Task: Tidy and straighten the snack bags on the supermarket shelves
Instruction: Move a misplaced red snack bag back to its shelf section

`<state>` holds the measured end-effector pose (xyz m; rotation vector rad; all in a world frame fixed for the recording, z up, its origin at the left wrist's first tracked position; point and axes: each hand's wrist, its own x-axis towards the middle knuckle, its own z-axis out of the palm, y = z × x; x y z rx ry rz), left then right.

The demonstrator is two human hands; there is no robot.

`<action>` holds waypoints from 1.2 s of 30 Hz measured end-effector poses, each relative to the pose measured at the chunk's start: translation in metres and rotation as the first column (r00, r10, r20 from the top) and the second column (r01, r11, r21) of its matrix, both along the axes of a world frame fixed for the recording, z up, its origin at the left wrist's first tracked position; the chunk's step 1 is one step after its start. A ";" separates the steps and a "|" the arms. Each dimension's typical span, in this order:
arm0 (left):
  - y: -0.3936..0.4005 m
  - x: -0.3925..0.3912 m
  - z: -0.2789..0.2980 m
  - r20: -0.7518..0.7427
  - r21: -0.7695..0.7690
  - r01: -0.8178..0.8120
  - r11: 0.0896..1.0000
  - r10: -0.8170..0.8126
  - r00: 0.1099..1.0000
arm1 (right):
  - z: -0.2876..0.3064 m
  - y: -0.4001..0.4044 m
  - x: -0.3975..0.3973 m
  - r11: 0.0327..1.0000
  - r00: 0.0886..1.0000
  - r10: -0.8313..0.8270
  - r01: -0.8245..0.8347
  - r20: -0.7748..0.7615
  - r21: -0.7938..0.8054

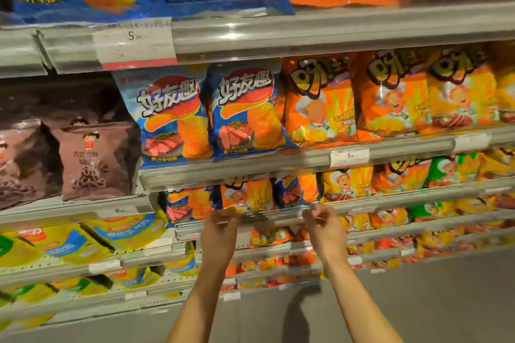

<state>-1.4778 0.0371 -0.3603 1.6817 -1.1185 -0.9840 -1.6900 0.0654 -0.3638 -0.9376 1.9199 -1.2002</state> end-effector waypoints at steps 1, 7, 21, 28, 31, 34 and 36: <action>-0.010 -0.001 0.000 0.038 -0.053 -0.001 0.999 0.003 0.999 | -0.001 -0.010 -0.004 1.000 1.000 0.025 -0.025 -0.011 -0.009; -0.044 -0.011 -0.004 0.009 -0.182 0.136 0.974 -0.137 0.991 | -0.014 -0.063 -0.029 0.973 0.982 0.180 -0.187 -0.061 -0.133; -0.092 -0.010 -0.034 0.020 0.023 0.142 0.990 -0.143 0.990 | -0.067 -0.150 -0.063 0.905 0.894 0.425 -0.420 -0.143 0.065; -0.098 -0.010 -0.030 -0.058 -0.010 0.176 0.984 -0.176 0.983 | -0.061 -0.158 -0.061 0.926 0.922 0.377 -0.373 -0.090 0.058; -0.096 -0.013 -0.026 -0.149 -0.029 0.164 0.986 -0.167 0.975 | -0.053 -0.150 -0.055 0.951 0.945 0.306 -0.298 -0.111 0.083; -0.093 -0.013 -0.023 -0.191 -0.046 0.156 0.987 -0.162 0.968 | -0.044 -0.141 -0.050 0.962 0.959 0.259 -0.244 -0.119 0.122; -0.090 -0.014 -0.023 -0.179 -0.056 0.154 0.987 -0.161 0.971 | -0.040 -0.134 -0.047 0.974 0.969 0.220 -0.213 -0.113 0.070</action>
